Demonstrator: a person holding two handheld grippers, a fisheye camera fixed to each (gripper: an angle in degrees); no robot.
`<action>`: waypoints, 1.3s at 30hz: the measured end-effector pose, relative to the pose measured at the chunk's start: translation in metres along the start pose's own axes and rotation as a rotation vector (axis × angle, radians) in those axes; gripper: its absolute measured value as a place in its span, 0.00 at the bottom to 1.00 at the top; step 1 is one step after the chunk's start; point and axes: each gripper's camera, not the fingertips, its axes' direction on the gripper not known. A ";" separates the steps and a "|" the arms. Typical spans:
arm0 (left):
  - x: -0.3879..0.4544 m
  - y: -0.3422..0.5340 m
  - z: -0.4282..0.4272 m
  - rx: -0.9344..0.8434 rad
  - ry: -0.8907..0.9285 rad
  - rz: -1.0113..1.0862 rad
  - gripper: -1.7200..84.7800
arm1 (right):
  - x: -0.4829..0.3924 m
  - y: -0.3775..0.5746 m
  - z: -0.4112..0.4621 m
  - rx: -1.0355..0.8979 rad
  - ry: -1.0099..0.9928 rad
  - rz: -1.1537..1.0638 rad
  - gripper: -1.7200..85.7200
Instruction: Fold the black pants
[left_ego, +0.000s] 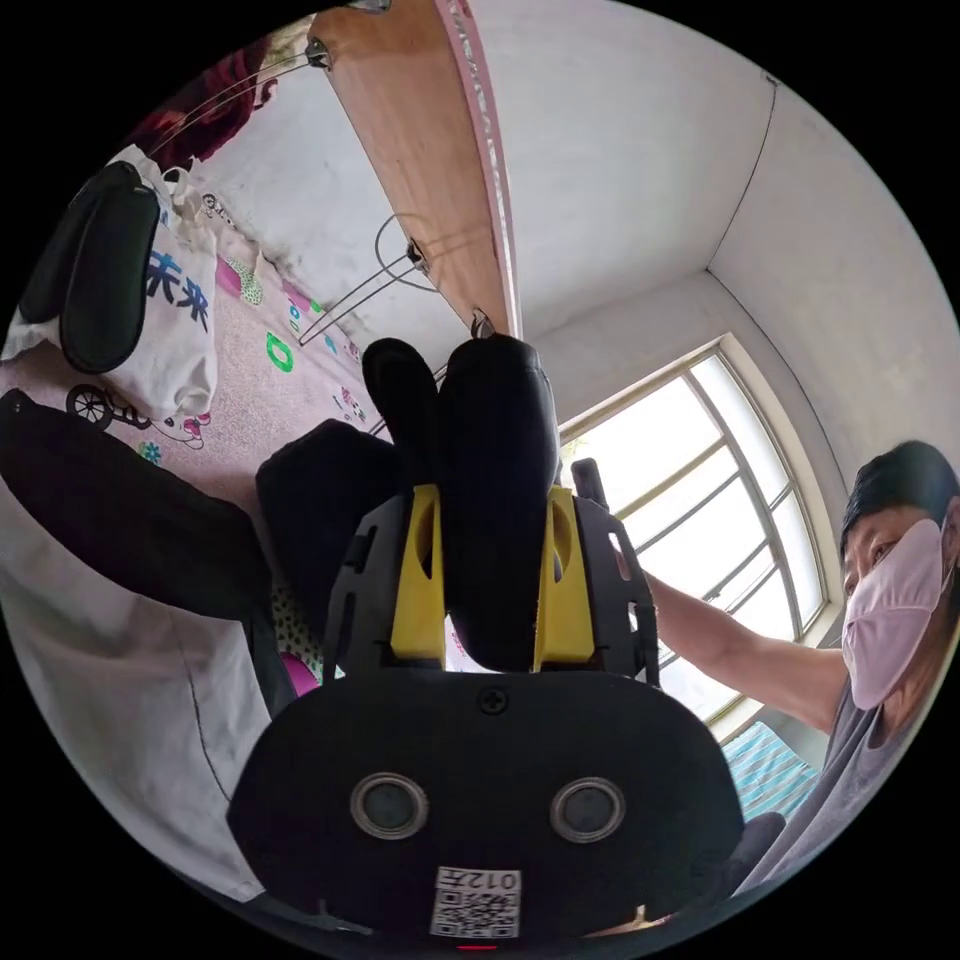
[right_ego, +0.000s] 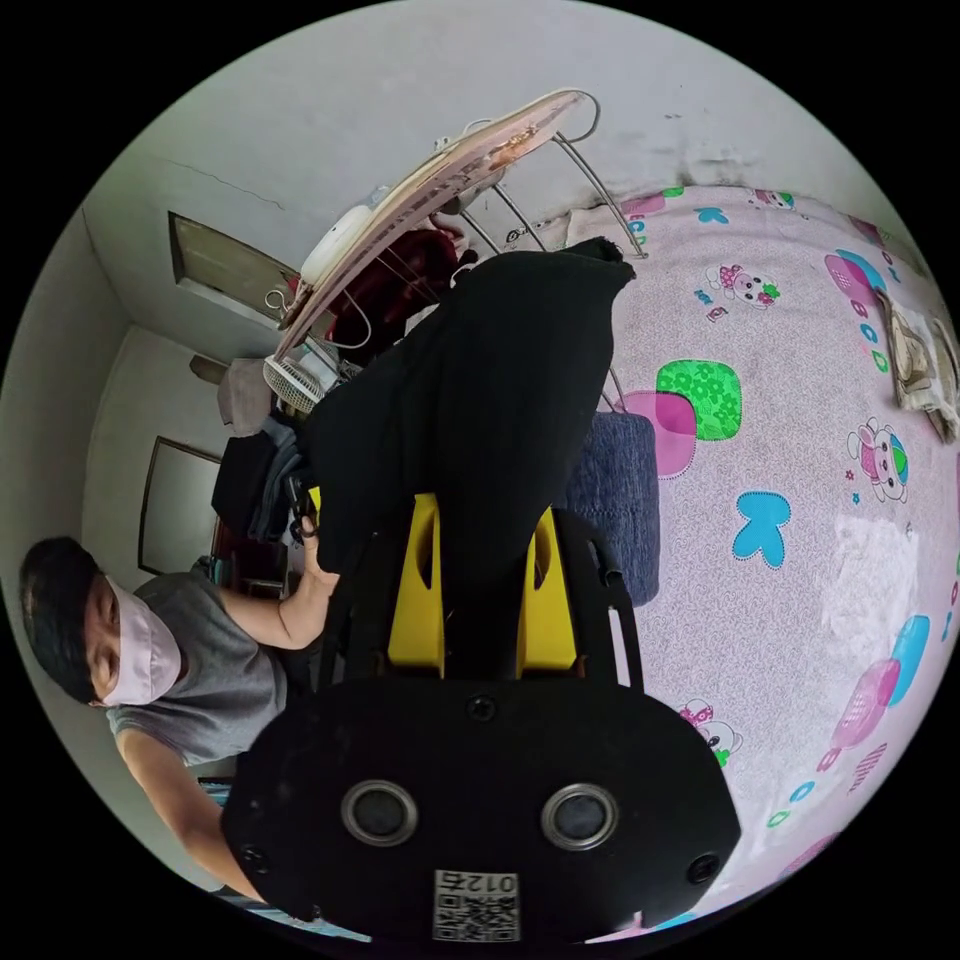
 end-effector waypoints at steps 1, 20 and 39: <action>0.000 -0.001 -0.001 -0.007 -0.004 0.002 0.18 | 0.010 -0.025 0.012 -0.024 -0.003 0.004 0.15; -0.145 -0.017 -0.020 -0.035 -0.027 -0.197 0.19 | 0.226 -0.273 0.293 -0.114 -0.017 0.252 0.17; -0.130 -0.052 -0.026 -0.079 0.105 -0.145 0.16 | 0.202 -0.284 0.376 -0.084 -0.052 0.159 0.15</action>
